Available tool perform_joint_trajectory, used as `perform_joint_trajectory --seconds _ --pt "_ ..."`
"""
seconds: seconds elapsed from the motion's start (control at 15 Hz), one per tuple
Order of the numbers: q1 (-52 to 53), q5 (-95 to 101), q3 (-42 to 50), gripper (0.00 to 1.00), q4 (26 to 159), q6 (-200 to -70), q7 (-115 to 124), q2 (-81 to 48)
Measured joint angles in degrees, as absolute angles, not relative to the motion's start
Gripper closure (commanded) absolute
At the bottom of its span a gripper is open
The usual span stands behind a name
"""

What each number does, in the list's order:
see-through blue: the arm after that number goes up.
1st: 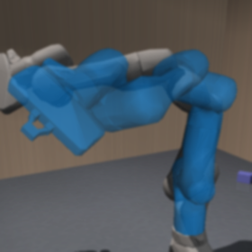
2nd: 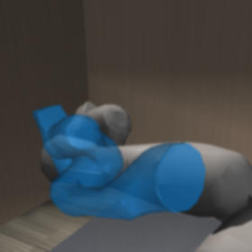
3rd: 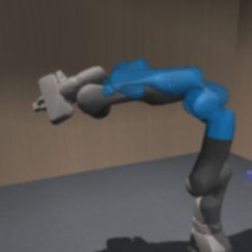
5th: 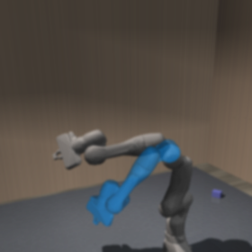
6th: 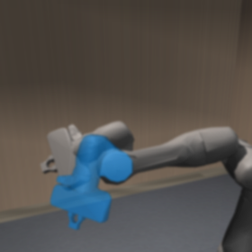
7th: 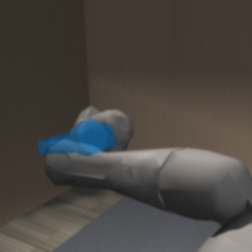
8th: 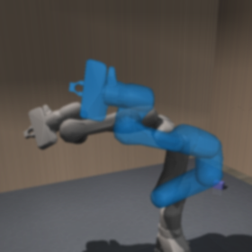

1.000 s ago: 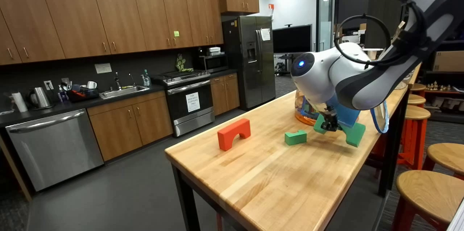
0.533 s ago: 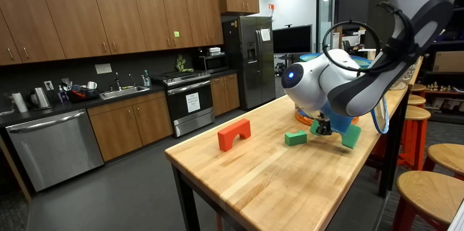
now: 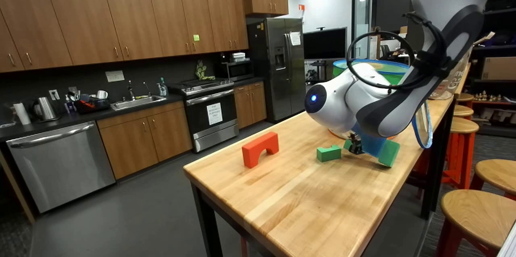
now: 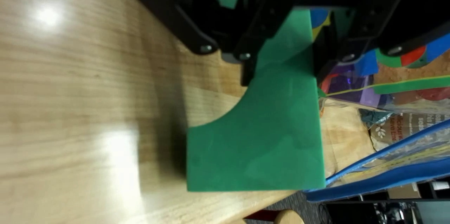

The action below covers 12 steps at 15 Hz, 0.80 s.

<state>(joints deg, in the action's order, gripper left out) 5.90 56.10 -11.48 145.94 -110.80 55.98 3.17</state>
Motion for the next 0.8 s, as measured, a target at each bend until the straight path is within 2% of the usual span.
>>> perform_joint_trajectory --seconds 0.8 --pt "10.1 56.4 -11.8 0.85 142.6 -103.9 58.9 -2.2"
